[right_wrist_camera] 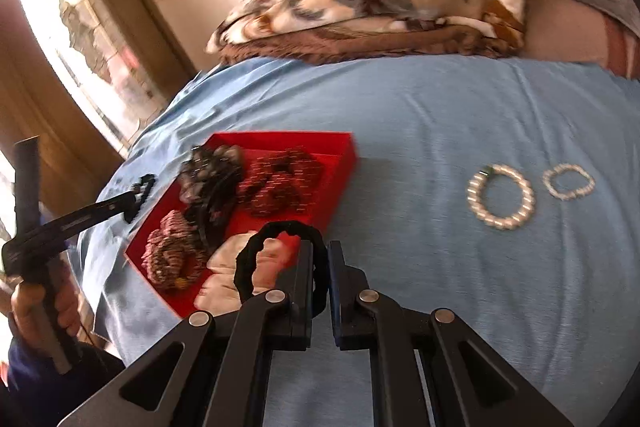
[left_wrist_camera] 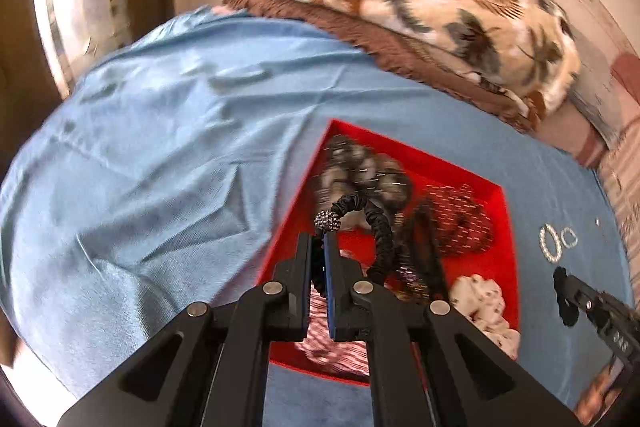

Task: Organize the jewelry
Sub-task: 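Carry both black hair ties into the red tray and open both tools, then move both open tools back to the two pearl bracelets on the sheet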

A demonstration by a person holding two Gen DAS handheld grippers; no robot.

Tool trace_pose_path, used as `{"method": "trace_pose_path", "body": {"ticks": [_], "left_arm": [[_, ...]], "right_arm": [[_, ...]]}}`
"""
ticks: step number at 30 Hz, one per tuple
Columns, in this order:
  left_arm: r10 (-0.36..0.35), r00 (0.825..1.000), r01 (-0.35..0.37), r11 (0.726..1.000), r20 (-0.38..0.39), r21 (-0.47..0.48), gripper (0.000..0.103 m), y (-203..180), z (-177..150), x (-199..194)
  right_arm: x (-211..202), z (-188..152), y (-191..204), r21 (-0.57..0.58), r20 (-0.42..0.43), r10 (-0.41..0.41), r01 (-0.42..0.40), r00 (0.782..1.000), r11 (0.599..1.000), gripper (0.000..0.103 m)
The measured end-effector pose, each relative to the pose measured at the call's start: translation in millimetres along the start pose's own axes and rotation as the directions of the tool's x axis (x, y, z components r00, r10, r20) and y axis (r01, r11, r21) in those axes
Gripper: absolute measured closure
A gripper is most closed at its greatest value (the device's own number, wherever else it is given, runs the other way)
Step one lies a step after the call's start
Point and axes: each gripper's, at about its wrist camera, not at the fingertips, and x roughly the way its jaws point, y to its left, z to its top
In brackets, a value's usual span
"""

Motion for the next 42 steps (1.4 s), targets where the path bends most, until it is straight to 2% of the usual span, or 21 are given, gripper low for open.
{"method": "trace_pose_path", "body": {"ticks": [4,8,15,18,21,25,29,32,36,42], "left_arm": [[-0.041,0.999,0.04,0.999,-0.034,-0.036,0.098,11,3,14],[-0.006,0.998,0.006,1.0,-0.059,-0.006,0.097,7,4,27],[0.023,0.995,-0.021,1.0,-0.096,0.016,0.097,0,2,45],[0.052,0.995,-0.05,0.998,-0.085,0.025,0.097,0,2,47],[0.03,0.996,-0.03,1.0,-0.082,0.008,0.094,3,2,44],[-0.02,0.998,0.019,1.0,-0.062,-0.014,0.079,5,2,35],[-0.016,1.0,0.016,1.0,-0.003,-0.007,0.057,2,1,21],[0.013,0.999,-0.014,1.0,0.04,0.024,0.054,-3,-1,10],[0.074,0.993,-0.08,0.994,0.086,0.069,0.047,-12,-6,1],[0.123,0.983,-0.14,0.982,0.135,0.126,0.04,-24,-13,-8]], "right_arm": [[15,8,30,-0.052,-0.02,-0.004,0.002,1.0,0.999,0.095],[41,14,47,-0.088,-0.051,-0.059,0.054,0.997,0.995,0.095],[81,27,44,-0.114,-0.094,-0.183,0.172,0.979,0.979,0.095],[92,31,44,-0.131,-0.103,-0.225,0.211,0.969,0.969,0.095],[96,31,43,-0.142,-0.112,-0.25,0.233,0.962,0.962,0.094],[93,32,38,-0.101,-0.114,-0.252,0.241,0.961,0.965,0.093],[84,34,36,-0.071,-0.11,-0.235,0.228,0.966,0.971,0.092],[74,34,38,-0.076,-0.096,-0.232,0.226,0.968,0.971,0.088],[58,31,39,-0.076,-0.08,-0.227,0.221,0.971,0.972,0.072],[36,18,33,-0.067,-0.079,-0.222,0.217,0.972,0.974,0.067]]}}
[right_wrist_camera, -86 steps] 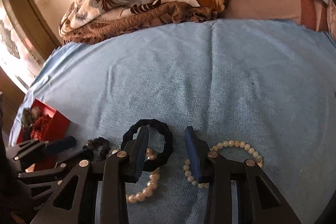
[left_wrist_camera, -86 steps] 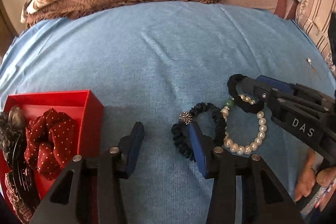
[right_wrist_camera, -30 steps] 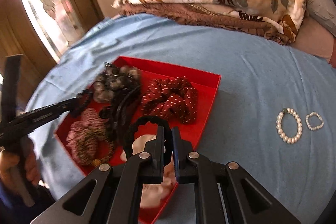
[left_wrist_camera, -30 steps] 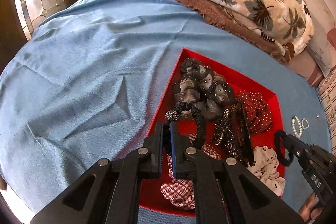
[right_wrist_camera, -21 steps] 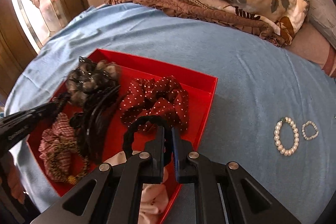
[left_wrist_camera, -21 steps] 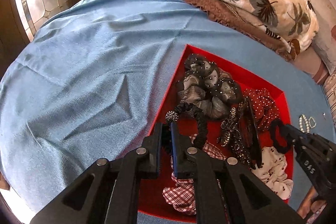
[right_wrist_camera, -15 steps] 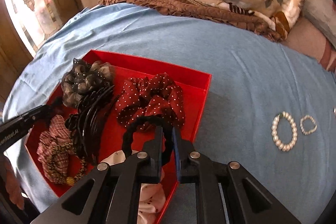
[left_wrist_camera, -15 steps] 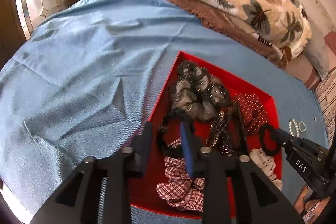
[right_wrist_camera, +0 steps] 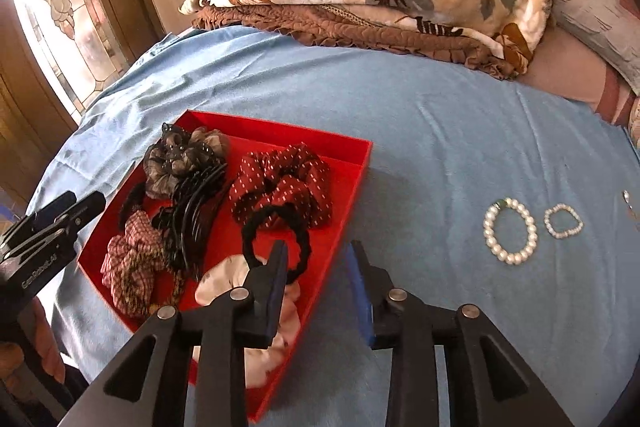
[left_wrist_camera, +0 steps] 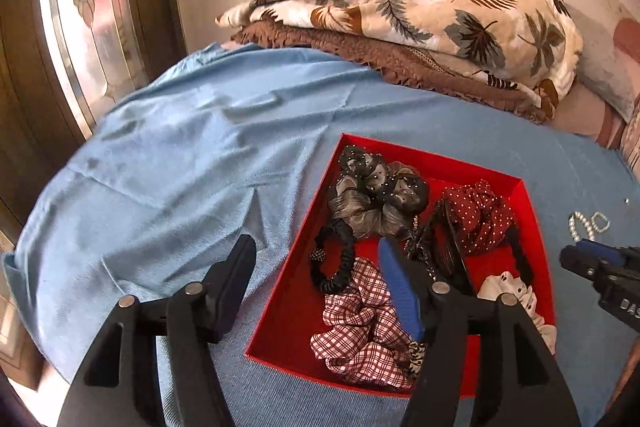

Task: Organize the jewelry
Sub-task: 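Move both open tools back to the two pearl bracelets on the sheet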

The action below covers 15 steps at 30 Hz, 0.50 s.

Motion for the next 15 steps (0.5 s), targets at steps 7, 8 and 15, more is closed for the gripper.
{"method": "trace_pose_path", "body": {"ticks": [7,8,15], "left_arm": [[0.017,1.0,-0.017,0.999,0.012,0.044,0.038,-12,-4,-3],[0.018,1.0,-0.019,0.999,0.012,0.046,0.038,-13,-5,-4],[0.025,1.0,-0.026,0.997,0.01,0.075,0.037,-23,-9,-4]], "right_arm": [[-22,-28,-18,0.021,0.008,0.006,-0.006,1.0,1.0,0.053],[-24,-32,-21,0.019,0.008,-0.002,0.002,1.0,1.0,0.053],[-35,-46,-45,0.033,0.009,-0.042,0.042,0.999,0.999,0.05]]}}
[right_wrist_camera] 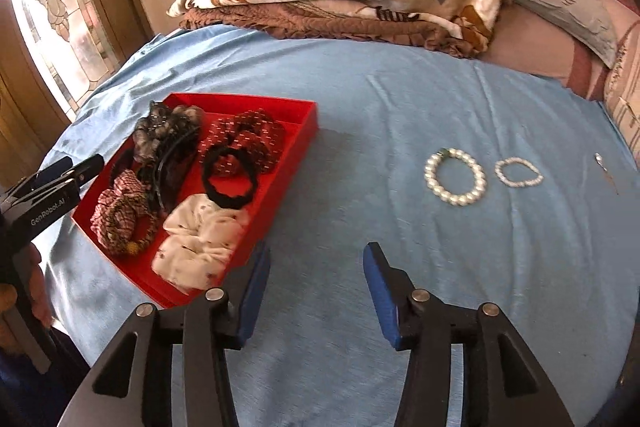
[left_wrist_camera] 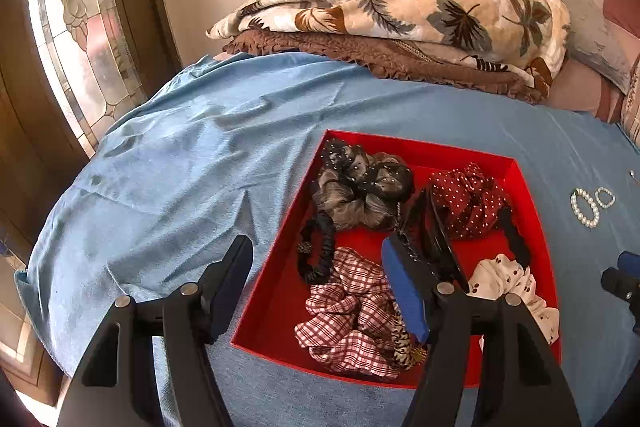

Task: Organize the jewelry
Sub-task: 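Move both open tools back to the two pearl bracelets on the sheet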

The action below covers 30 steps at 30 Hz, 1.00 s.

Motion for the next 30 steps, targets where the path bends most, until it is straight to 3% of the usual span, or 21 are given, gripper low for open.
{"method": "trace_pose_path", "body": {"ticks": [13,21,27,30], "left_arm": [[0.001,1.0,-0.001,0.999,-0.014,0.053,0.036,-22,-5,2],[-0.011,0.996,0.008,0.999,0.09,0.039,0.036,-41,-4,-24],[-0.07,0.991,0.058,0.993,0.114,0.1,0.036,-75,4,-58],[-0.095,0.99,0.078,0.984,0.105,0.16,0.036,-104,9,-67]], "right_arm": [[-6,-17,-62,0.077,-0.009,-0.066,0.066,0.998,0.995,0.042],[-9,-32,-137,0.193,-0.004,-0.123,0.122,0.992,0.974,0.042],[-5,-34,-192,0.289,0.019,-0.127,0.116,0.992,0.95,0.042],[1,-30,-218,0.371,0.029,-0.082,0.065,0.996,0.926,0.042]]}}
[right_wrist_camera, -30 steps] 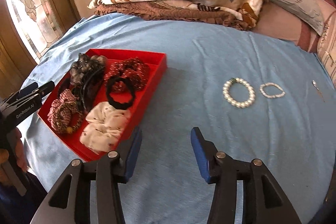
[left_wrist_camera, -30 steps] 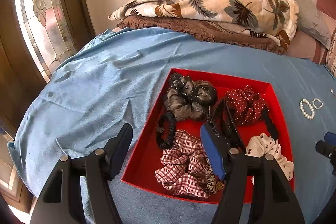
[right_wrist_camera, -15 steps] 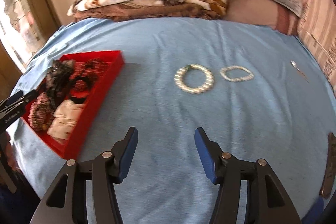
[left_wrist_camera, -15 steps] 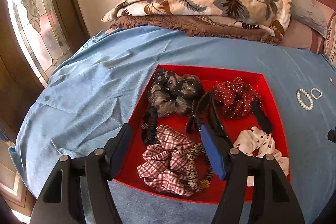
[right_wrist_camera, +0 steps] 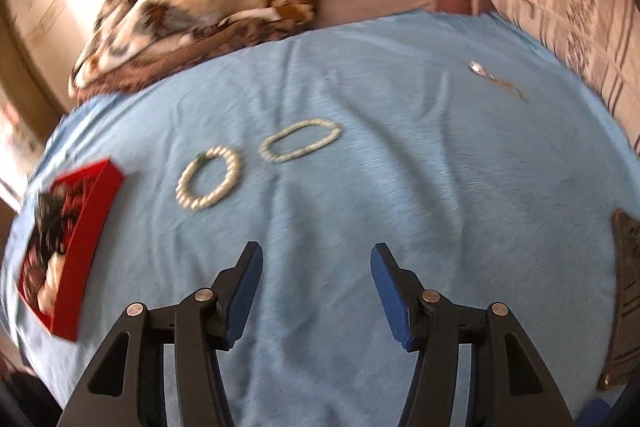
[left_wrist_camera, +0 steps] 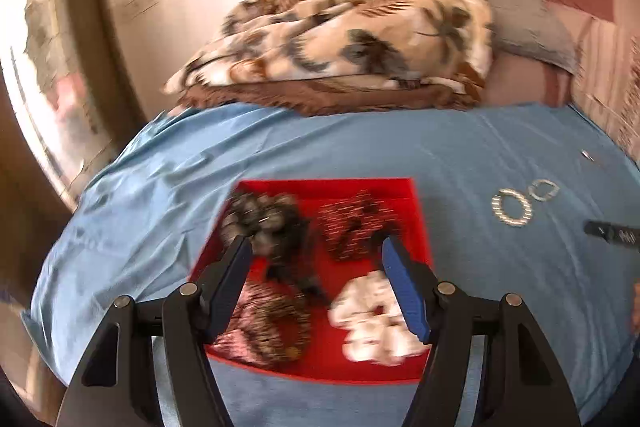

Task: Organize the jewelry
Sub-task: 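Move both open tools back to the two pearl bracelets on the sheet, then grasp the green-bead pearl bracelet with the left tool while the right tool grasps the small pearl bracelet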

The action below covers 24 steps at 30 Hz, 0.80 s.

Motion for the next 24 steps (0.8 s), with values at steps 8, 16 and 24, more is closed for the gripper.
{"method": "trace_pose_path", "body": {"ticks": [8,16,24], "left_arm": [[-0.185,0.973,0.195,0.979,-0.141,0.059,0.034,-92,32,35],[-0.234,0.932,0.253,0.967,-0.276,0.037,0.035,-164,43,114],[-0.243,0.896,0.261,0.965,-0.373,-0.002,0.063,-193,44,180]], "right_arm": [[21,35,-15,0.033,-0.01,0.084,-0.083,0.996,0.996,0.042],[54,59,-6,-0.036,-0.024,0.102,-0.103,0.994,0.994,0.052],[80,70,8,-0.107,-0.016,0.065,-0.066,0.998,0.992,0.06]]}}
